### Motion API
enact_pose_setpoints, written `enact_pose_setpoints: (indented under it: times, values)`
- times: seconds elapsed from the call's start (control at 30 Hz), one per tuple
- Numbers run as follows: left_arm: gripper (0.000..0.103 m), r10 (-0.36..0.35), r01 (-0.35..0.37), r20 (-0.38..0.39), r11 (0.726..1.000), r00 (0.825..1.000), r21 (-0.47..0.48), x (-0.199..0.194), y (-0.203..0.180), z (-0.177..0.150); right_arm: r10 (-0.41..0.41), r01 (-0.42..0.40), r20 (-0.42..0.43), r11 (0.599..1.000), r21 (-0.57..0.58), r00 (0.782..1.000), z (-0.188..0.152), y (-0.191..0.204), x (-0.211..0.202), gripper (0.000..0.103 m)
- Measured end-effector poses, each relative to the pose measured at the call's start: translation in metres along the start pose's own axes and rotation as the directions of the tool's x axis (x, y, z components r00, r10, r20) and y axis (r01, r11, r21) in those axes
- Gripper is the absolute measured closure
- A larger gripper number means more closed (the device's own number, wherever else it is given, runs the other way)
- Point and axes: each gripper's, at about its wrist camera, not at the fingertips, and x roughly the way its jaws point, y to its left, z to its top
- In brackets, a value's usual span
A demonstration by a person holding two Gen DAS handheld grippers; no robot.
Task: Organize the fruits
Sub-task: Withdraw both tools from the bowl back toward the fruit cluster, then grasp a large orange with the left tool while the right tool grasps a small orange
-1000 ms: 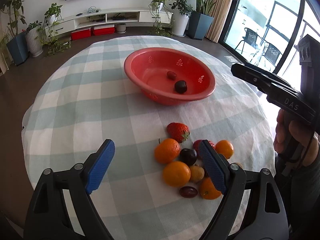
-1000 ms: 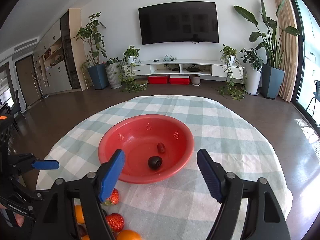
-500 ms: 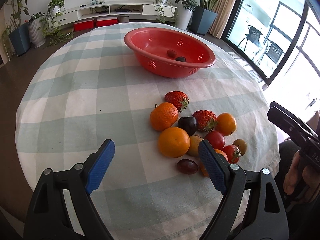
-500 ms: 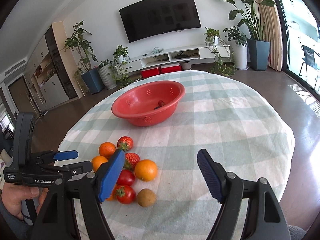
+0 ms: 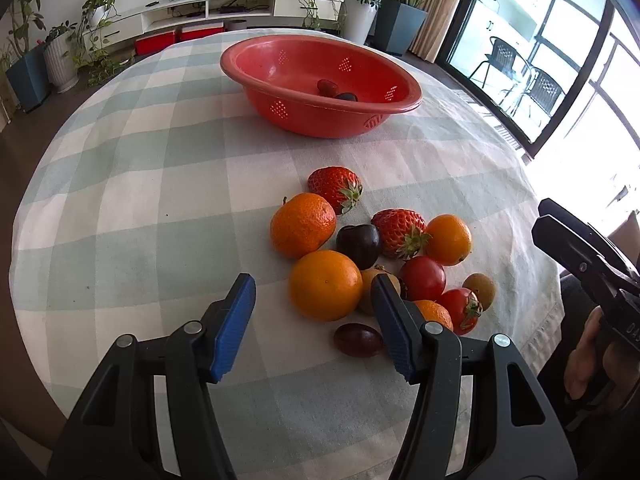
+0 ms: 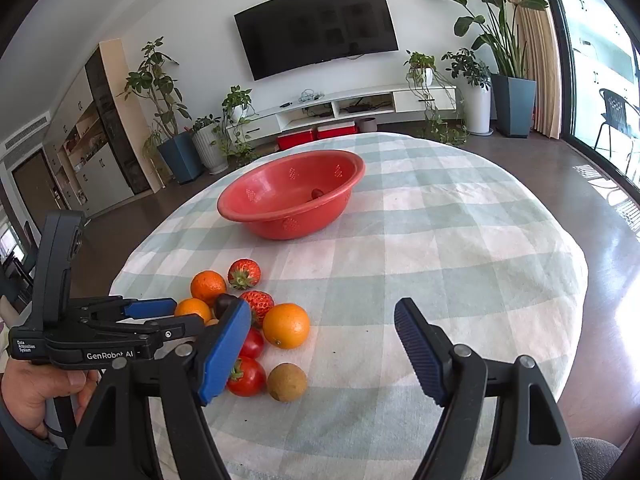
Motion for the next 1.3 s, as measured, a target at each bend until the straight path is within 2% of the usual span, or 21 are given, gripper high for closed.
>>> enact_pose_setpoints:
  times: [0.17, 0.27, 0.37, 0.57, 0.97, 1.03, 1.3]
  values:
    - [0.045, -0.004, 0.004, 0.003, 1.000, 1.000, -0.005, 0.002, 0.002, 0.003, 0.000, 0.000, -0.003, 1.000, -0.002, 1.000, -0.001, 0.001, 0.001, 0.026]
    - [0.056, -0.042, 0.042, 0.005, 0.999, 0.999, -0.021, 0.002, 0.005, 0.001, 0.000, 0.000, 0.000, 1.000, -0.001, 1.000, 0.000, 0.001, 0.000, 0.026]
    - [0.061, -0.053, 0.053, 0.009, 0.998, 0.999, -0.031, 0.002, 0.007, 0.002, 0.000, 0.000, -0.002, 1.000, -0.002, 1.000, 0.000, 0.001, 0.000, 0.026]
    - [0.061, -0.086, 0.085, -0.010, 0.994, 0.996, -0.067, 0.007, 0.012, 0.003, 0.000, 0.000, -0.002, 1.000, -0.003, 1.000, 0.000, 0.001, 0.000, 0.026]
    - [0.062, -0.097, 0.096, -0.018, 0.993, 0.995, -0.072, 0.007, 0.014, 0.004, -0.001, 0.001, -0.003, 1.000, -0.004, 1.000, -0.001, 0.001, 0.001, 0.026]
    - [0.066, -0.107, 0.105, -0.016, 0.992, 0.994, -0.068, 0.006, 0.014, 0.004, -0.001, 0.001, -0.003, 1.000, -0.003, 1.000, 0.000, 0.001, 0.001, 0.026]
    - [0.066, -0.095, 0.095, -0.010, 0.994, 0.995, -0.053, 0.003, 0.012, 0.002, -0.001, 0.001, -0.002, 1.000, -0.004, 1.000, 0.000, 0.002, 0.000, 0.027]
